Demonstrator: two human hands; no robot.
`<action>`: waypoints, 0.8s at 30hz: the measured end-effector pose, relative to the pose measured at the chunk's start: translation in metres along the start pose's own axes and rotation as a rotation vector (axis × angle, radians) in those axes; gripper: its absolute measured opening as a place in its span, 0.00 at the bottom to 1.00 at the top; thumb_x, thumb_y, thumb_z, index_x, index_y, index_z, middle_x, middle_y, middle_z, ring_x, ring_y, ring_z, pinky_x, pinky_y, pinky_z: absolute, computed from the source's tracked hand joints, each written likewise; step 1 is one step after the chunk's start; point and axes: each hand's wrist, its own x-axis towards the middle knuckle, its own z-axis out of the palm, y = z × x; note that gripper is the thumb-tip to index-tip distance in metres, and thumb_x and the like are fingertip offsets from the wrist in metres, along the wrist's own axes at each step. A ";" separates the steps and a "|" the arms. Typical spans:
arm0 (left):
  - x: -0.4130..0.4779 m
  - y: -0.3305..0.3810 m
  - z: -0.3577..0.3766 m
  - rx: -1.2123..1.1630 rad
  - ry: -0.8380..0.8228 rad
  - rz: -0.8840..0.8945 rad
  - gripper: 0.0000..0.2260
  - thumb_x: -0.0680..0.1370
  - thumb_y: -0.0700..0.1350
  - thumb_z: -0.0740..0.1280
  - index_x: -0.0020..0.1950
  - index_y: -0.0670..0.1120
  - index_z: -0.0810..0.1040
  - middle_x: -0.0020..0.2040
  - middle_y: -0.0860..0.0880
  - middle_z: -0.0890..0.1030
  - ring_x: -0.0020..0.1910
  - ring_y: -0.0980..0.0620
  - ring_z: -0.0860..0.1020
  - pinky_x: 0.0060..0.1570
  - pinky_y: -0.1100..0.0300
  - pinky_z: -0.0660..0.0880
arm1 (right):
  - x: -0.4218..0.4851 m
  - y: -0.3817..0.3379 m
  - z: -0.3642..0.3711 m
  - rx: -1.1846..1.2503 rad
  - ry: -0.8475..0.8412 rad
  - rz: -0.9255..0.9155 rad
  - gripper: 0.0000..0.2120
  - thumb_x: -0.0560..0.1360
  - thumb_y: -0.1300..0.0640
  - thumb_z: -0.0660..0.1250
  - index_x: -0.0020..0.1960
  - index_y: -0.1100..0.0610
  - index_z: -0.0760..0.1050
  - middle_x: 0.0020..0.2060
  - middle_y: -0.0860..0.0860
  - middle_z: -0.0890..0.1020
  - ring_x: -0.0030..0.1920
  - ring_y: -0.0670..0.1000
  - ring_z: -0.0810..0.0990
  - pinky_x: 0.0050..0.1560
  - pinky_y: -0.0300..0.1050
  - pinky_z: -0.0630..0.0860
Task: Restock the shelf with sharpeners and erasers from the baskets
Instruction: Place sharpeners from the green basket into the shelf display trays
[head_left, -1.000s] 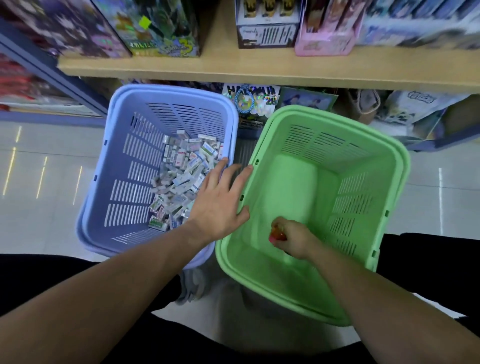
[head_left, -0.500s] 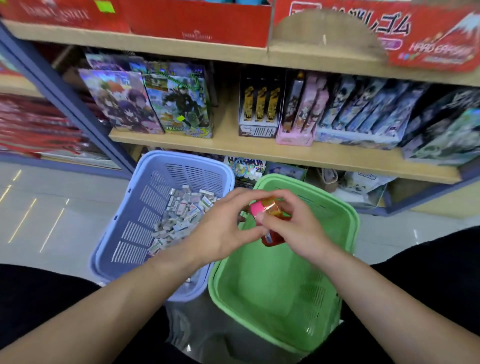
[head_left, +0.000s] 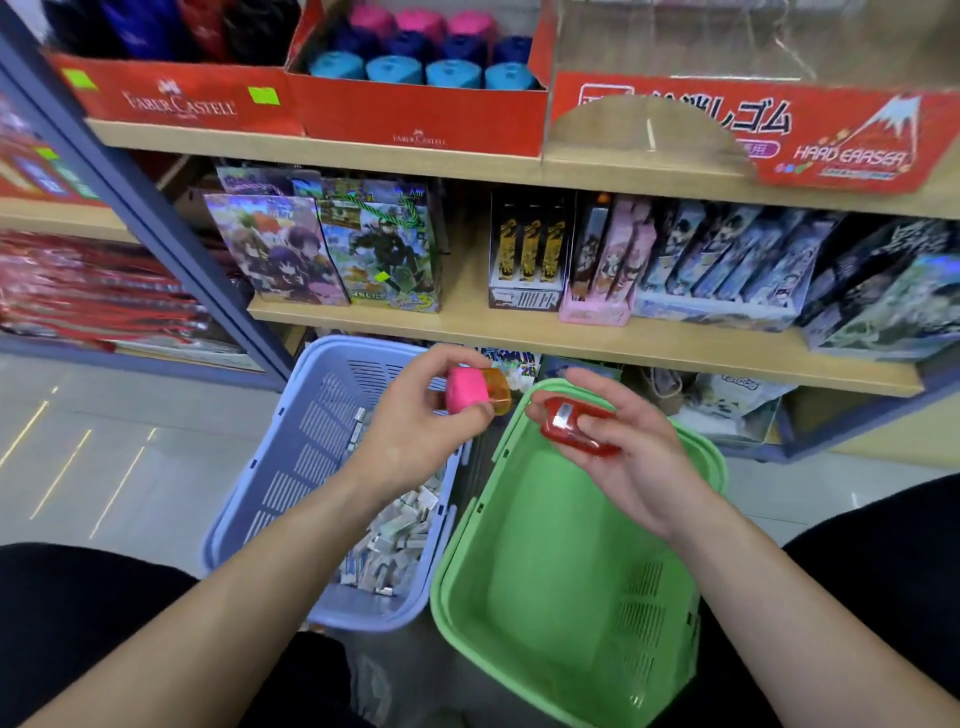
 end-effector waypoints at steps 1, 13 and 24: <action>0.001 0.002 0.002 -0.047 -0.008 -0.023 0.17 0.74 0.35 0.72 0.55 0.57 0.79 0.53 0.51 0.82 0.47 0.37 0.82 0.46 0.46 0.81 | 0.000 -0.001 -0.001 0.017 -0.002 0.004 0.23 0.78 0.75 0.56 0.69 0.61 0.73 0.59 0.63 0.83 0.61 0.65 0.81 0.60 0.52 0.80; 0.004 0.004 0.023 0.100 -0.098 0.030 0.06 0.77 0.44 0.72 0.45 0.53 0.77 0.36 0.52 0.77 0.32 0.55 0.72 0.36 0.57 0.71 | -0.001 0.002 0.002 -0.290 0.054 -0.048 0.24 0.67 0.74 0.74 0.58 0.55 0.80 0.55 0.60 0.81 0.43 0.53 0.83 0.41 0.42 0.81; 0.003 0.000 0.027 0.225 -0.145 0.190 0.10 0.72 0.54 0.76 0.51 0.57 0.81 0.42 0.52 0.82 0.38 0.50 0.78 0.40 0.55 0.76 | -0.004 0.009 0.014 -0.305 -0.009 -0.041 0.30 0.77 0.34 0.58 0.48 0.62 0.80 0.36 0.65 0.83 0.28 0.56 0.77 0.33 0.47 0.73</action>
